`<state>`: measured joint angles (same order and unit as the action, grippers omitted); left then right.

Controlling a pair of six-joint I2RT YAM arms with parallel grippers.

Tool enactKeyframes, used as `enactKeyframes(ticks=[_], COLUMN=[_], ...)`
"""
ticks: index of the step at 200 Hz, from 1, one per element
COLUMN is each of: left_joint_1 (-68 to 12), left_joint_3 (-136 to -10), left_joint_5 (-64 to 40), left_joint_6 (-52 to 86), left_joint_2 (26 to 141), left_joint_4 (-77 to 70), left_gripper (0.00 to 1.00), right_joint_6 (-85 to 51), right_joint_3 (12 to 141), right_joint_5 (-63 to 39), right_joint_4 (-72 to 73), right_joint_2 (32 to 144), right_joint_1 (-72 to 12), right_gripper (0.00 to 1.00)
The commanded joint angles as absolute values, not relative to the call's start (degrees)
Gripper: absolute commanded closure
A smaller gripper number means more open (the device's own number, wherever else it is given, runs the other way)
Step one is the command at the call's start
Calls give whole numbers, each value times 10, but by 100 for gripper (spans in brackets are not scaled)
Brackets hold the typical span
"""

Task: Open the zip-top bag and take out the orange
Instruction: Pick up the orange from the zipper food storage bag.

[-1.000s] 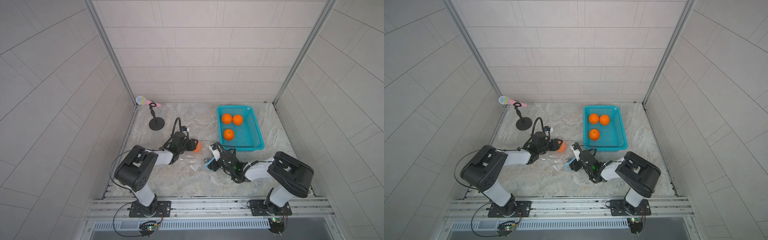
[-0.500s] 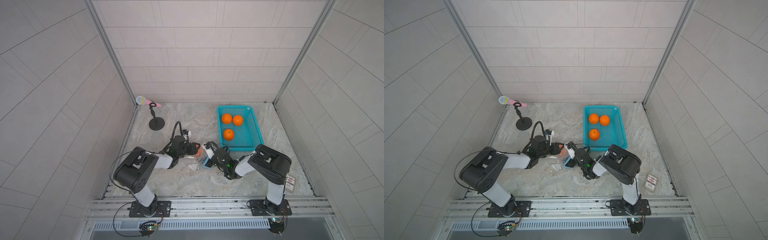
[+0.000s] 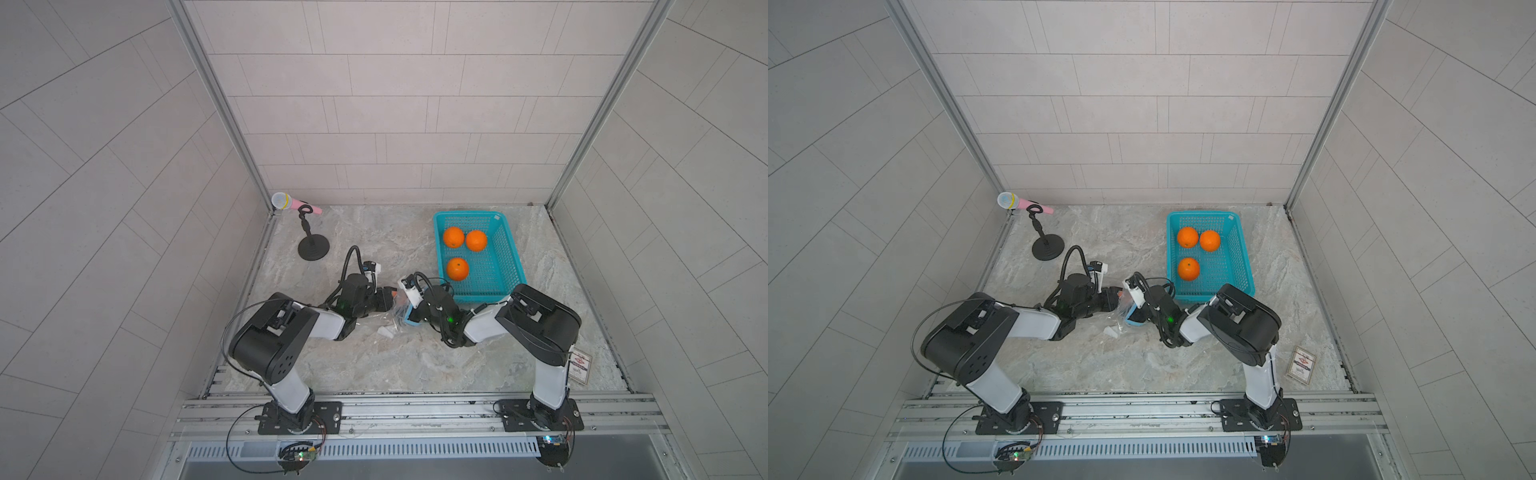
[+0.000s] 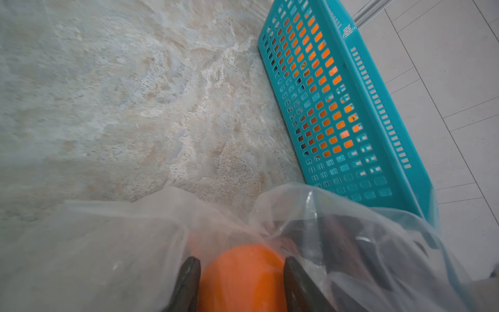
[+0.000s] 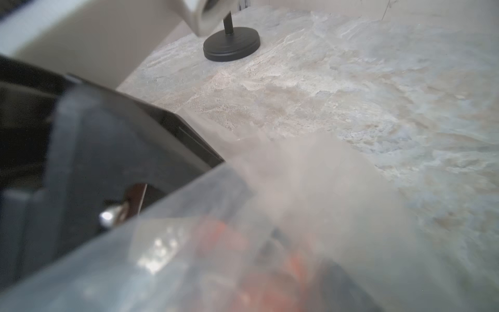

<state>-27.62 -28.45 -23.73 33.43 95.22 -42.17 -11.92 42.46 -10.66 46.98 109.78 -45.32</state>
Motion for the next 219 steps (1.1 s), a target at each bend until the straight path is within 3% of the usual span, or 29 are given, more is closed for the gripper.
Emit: enactKeyframes(ticks=[1,33,49,65,97,133,185,219], left_joint_1=[-293,-293,-293,-293,-289,-288,-288,-288], left_joint_3=[-272,-276,-277,-271,-248,-243,-255,-254], left_joint_5=[-264,-261,-257,-245,-207,-151,-149,-159], left_joint_6=[332,330,328,331,349,335,327,341], left_joint_2=[950,935,934,932,940,935,973,1012], left_joint_4=[-399,-384,-378,-381,-427,-405,-397,-435], left_gripper=[45,45,44,39,29,30,32,36], right_joint_6=[-118,-132,-129,-134,-150,-159,-177,-239], right_joint_3=[461,434,424,405,387,323,234,165], right_joint_5=[-109,-99,-113,-125,-159,-165,-159,-198], right_joint_4=[413,413,435,479,410,368,373,541], right_joint_2=[1112,1101,1100,1091,1009,925,850,879], right_joint_1=[-453,-453,-452,-450,-450,-450,-456,-449], right_gripper=[14,18,26,34,40,40,39,37])
